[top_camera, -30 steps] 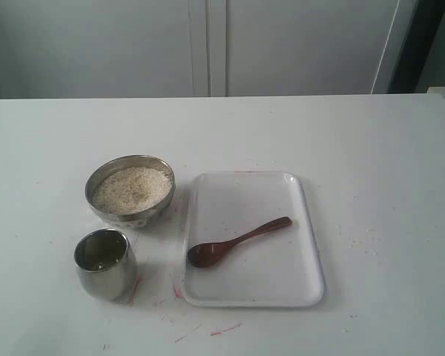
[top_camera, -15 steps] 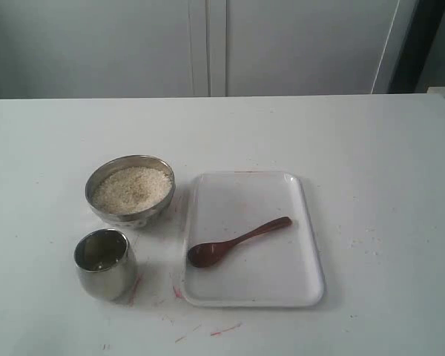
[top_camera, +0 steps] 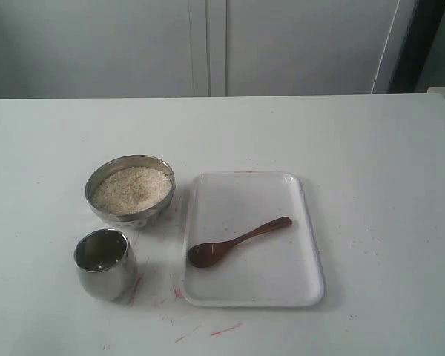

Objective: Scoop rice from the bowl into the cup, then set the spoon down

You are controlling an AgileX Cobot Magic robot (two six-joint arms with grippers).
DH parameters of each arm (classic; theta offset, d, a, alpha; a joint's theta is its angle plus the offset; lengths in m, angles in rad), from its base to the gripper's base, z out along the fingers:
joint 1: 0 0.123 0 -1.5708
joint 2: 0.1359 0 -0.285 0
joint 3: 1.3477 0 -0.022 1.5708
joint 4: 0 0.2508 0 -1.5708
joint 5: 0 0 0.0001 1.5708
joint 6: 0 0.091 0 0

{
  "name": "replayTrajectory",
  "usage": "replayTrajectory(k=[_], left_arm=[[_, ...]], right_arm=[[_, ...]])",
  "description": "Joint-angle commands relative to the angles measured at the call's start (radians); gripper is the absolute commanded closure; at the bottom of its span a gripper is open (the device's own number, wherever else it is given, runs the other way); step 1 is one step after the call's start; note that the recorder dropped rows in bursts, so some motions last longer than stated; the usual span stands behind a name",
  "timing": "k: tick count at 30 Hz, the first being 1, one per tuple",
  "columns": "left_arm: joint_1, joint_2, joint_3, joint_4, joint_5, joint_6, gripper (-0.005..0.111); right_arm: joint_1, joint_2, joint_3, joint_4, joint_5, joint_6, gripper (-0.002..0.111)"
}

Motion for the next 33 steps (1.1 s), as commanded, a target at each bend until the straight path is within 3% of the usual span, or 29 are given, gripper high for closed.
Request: replayTrajectory(k=[1, 13, 33], left_arm=[[-0.001, -0.004, -0.003, -0.004, -0.005, -0.001, 0.092], [-0.001, -0.004, -0.003, -0.004, -0.005, -0.001, 0.092], [-0.001, -0.004, -0.003, -0.004, -0.005, -0.001, 0.092]], right_arm=[[0.002, -0.006, 0.007, 0.020, 0.011, -0.039, 0.108], [0.002, -0.006, 0.007, 0.071, 0.040, -0.233, 0.108], [0.002, -0.006, 0.007, 0.069, 0.049, -0.235, 0.108]])
